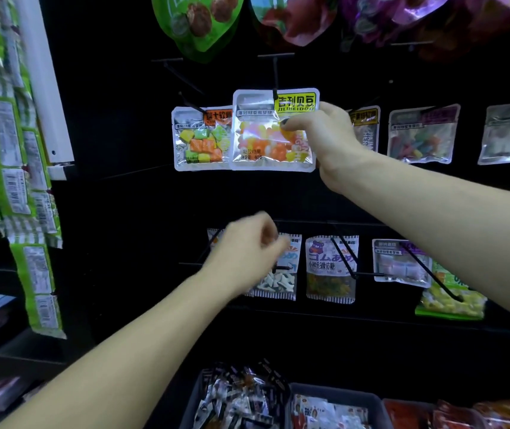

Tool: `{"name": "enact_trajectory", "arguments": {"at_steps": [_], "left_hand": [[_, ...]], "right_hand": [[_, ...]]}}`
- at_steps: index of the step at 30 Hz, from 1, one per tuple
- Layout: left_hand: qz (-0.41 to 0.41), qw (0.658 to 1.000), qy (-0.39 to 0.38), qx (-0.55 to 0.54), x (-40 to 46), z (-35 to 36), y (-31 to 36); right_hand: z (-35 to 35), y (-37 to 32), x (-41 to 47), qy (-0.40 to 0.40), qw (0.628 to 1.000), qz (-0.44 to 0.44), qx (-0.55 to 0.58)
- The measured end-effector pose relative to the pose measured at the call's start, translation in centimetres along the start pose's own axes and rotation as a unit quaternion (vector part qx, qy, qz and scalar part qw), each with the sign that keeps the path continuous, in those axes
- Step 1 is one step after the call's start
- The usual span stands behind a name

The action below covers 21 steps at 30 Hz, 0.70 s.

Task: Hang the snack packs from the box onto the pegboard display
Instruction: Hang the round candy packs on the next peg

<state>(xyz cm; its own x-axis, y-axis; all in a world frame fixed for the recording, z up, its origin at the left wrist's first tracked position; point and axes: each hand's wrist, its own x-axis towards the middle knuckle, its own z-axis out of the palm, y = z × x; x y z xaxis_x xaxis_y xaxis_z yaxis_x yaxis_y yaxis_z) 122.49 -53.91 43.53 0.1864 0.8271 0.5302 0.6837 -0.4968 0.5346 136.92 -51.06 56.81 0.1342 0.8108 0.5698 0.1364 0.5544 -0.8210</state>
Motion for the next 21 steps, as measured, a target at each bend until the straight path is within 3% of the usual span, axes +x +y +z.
{"name": "enact_trajectory", "arguments": {"at_steps": [3, 6, 12, 21], "left_hand": [[-0.095, 0.979, 0.096, -0.155, 2.4, -2.3, 0.2], [-0.116, 0.953, 0.121, -0.252, 4.5, -4.4, 0.6], [-0.057, 0.974, 0.149, -0.162, 7.9, -5.8, 1.6], [-0.098, 0.977, 0.138, -0.129, 11.9, -4.1, 0.7]], "right_hand": [[-0.1, 0.4, 0.4, 0.0, 1.0, 0.019, -0.008], [0.0, 0.5, 0.7, 0.0, 0.999, 0.035, -0.011], [0.0, 1.1, 1.5, -0.003, 0.999, 0.053, -0.001], [0.8, 4.1, 4.3, 0.05, 0.998, 0.036, -0.019]]}}
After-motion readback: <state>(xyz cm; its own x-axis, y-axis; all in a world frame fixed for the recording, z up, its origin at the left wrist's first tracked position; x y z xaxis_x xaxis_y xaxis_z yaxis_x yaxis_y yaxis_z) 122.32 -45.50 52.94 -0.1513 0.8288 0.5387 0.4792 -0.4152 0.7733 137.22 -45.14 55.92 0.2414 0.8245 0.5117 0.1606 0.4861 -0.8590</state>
